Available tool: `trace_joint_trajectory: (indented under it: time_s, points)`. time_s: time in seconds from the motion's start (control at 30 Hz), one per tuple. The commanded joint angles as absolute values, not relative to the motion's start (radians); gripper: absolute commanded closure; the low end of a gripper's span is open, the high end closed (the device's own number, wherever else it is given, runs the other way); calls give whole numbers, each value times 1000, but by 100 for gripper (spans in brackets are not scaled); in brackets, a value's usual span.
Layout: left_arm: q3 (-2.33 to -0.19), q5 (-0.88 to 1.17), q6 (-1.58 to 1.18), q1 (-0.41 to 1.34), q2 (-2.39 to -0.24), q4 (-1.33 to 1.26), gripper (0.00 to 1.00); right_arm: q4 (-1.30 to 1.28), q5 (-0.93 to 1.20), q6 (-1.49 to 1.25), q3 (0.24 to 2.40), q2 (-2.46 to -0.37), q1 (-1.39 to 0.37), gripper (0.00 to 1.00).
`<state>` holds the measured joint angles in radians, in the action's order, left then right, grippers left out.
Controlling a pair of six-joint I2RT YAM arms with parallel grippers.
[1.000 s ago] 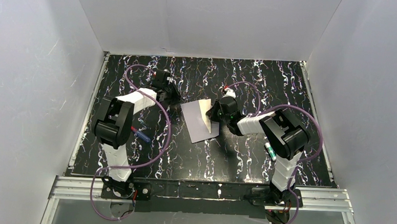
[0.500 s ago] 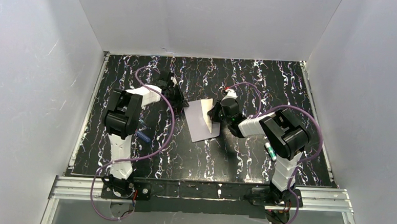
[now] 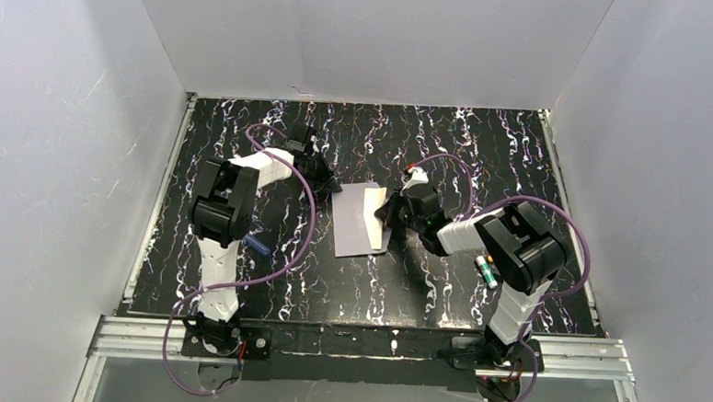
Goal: Place the letter into the envelope and seal it
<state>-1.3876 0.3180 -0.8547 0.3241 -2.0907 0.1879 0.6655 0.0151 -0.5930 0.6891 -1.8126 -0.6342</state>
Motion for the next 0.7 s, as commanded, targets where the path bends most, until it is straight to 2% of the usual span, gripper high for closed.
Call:
trace_joint_trajectory:
  time_s: [0.0,0.3,0.53,0.6,0.67]
  points:
    - [-1364,195,-874,317,-2151,298,100,507,56,-541,635,-1850,-632,99]
    - [-1293,257,-866,318,-2109,269,100,620,100,-606,715,-1961,-634,99]
    - [-1288,291,-851,318,-2089,275,100,505,85,-630,794,-1985,-634,99]
    - [-1315,302,-837,317,-2075,291,96,473,65,-653,798,-1979,-634,99]
    - [-1351,327,-811,317,-2054,315,86,442,42,-675,800,-1969,-634,99]
